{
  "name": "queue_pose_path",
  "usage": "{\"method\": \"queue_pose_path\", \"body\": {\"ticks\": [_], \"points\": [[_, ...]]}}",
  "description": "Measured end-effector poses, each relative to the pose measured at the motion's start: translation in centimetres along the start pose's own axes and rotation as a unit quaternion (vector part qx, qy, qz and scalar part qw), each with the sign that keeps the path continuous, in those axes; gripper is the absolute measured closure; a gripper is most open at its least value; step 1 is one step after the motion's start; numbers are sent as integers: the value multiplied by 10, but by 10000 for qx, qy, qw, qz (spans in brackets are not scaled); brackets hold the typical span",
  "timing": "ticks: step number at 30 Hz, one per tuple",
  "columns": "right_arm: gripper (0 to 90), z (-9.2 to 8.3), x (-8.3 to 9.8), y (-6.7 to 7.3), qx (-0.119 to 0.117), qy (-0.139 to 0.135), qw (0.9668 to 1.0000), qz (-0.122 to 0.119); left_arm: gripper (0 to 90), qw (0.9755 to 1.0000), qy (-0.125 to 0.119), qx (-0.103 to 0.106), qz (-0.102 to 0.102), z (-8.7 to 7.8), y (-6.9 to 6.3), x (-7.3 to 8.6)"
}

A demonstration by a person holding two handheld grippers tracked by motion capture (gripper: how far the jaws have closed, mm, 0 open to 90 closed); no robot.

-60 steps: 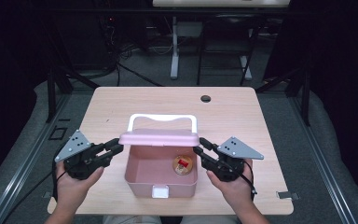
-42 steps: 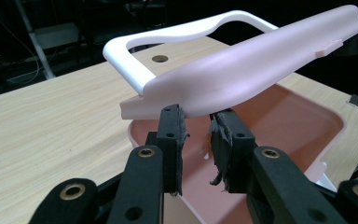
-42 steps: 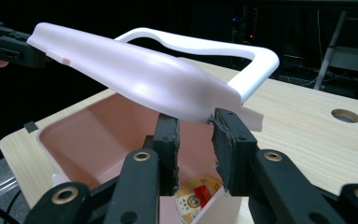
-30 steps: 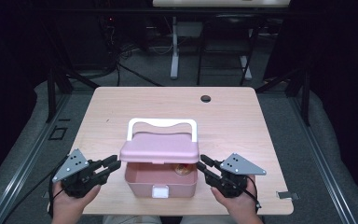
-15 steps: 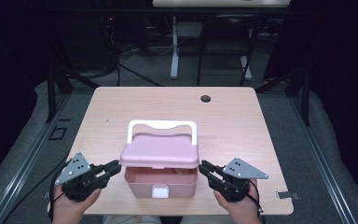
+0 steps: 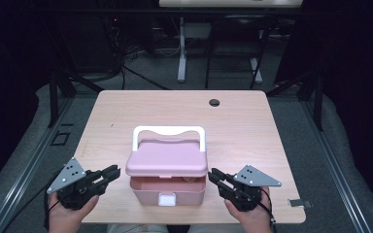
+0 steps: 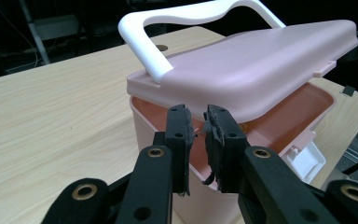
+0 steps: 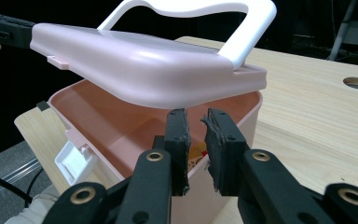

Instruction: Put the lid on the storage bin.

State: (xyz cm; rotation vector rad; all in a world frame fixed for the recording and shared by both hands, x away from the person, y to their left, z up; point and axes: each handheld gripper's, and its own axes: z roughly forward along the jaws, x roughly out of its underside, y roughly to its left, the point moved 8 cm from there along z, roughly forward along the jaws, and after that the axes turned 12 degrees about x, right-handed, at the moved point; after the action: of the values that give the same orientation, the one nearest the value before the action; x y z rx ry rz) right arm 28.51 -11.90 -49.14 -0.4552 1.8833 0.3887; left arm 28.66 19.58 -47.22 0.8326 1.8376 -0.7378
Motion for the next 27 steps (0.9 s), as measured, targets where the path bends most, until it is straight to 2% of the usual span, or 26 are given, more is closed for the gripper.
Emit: {"method": "queue_pose_path", "body": {"ticks": [10, 15, 20, 21, 27], "points": [[774, -3, 0, -7, 85, -64, 9999, 106, 757, 10000, -33, 2, -35, 4, 1, 2], [741, -1, 2, -9, 132, -60, 9998, 123, 699, 10000, 8, -35, -25, 4, 4, 4], [670, 3, 3, -15, 252, -104, 9995, 127, 620, 9999, -19, -105, -113, 5, 12, 7], [636, 5, 5, -19, 359, -127, 9992, 84, 602, 9997, -6, -158, -163, 6, 15, 9], [548, 11, 8, -33, 610, -173, 9980, 80, 517, 9990, -4, -358, -286, 7, 30, 17]]}}
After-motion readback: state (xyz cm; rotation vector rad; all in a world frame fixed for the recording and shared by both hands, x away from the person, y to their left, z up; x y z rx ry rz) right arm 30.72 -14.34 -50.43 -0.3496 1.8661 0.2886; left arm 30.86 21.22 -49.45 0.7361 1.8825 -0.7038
